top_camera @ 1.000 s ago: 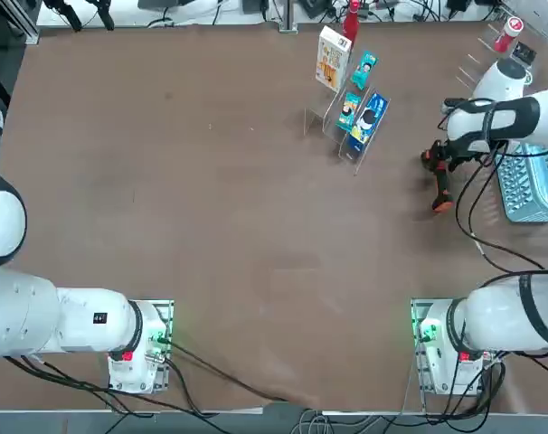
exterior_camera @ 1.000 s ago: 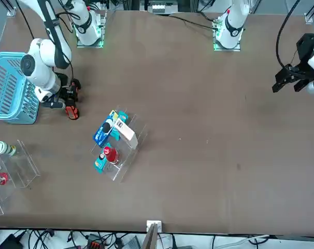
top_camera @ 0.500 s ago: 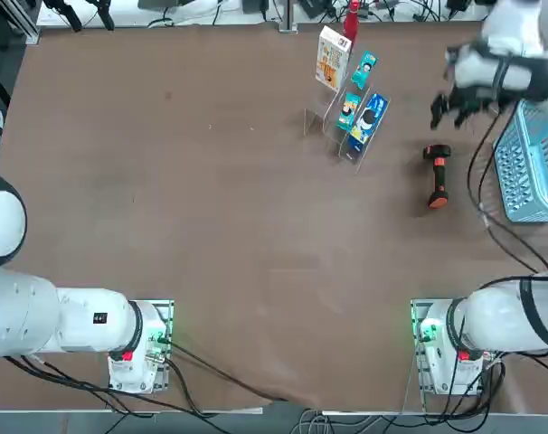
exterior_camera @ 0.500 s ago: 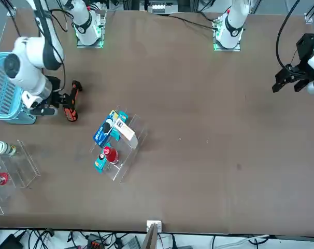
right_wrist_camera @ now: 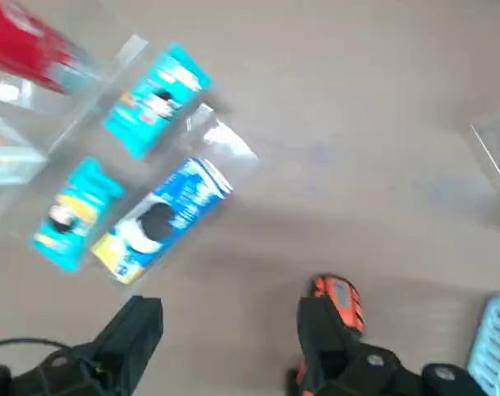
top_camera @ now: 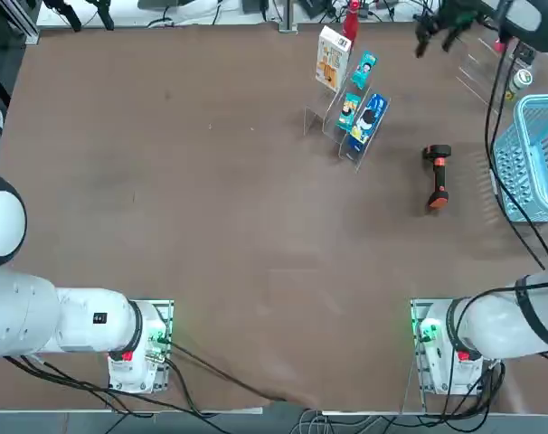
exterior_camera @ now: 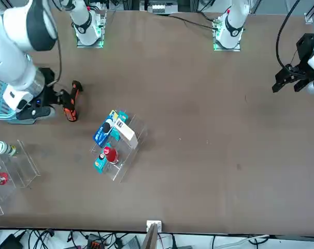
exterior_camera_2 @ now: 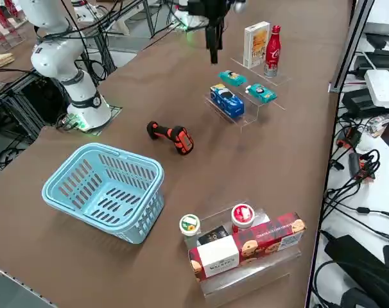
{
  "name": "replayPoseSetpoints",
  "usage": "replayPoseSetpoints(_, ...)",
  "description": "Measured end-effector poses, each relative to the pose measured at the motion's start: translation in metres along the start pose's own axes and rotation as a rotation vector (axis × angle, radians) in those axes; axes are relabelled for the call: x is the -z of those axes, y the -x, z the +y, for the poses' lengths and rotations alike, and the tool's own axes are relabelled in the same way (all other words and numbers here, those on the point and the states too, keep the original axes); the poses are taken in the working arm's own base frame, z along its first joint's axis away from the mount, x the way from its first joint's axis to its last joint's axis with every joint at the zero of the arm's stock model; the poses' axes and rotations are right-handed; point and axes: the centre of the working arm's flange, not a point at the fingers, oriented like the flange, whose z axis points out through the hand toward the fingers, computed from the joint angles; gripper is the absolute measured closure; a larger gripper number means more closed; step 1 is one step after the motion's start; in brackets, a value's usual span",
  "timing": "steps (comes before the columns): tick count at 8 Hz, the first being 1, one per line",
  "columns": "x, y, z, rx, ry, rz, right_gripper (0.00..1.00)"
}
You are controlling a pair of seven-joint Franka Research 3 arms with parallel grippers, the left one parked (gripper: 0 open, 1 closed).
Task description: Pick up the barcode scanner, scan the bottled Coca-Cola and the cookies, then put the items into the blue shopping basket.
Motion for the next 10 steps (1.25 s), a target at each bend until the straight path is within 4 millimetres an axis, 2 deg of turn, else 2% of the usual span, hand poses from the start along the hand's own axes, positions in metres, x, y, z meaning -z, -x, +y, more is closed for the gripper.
replayPoseSetpoints(3, 0.027, -0.038, -0.083, 0.118, -0.009, 0.091, 0.0)
replayPoseSetpoints(5, 0.031, -0.05, -0.13, 0.184, -0.016, 0.123, 0.0)
replayPoseSetpoints(6, 0.032, -0.055, -0.142, 0.198, -0.02, 0.141, 0.0)
replayPoseSetpoints(8, 0.03, -0.066, -0.15, 0.206, -0.031, 0.194, 0.0)
replayPoseSetpoints(10, 0.009, -0.08, -0.155, 0.207, -0.035, 0.234, 0.0)
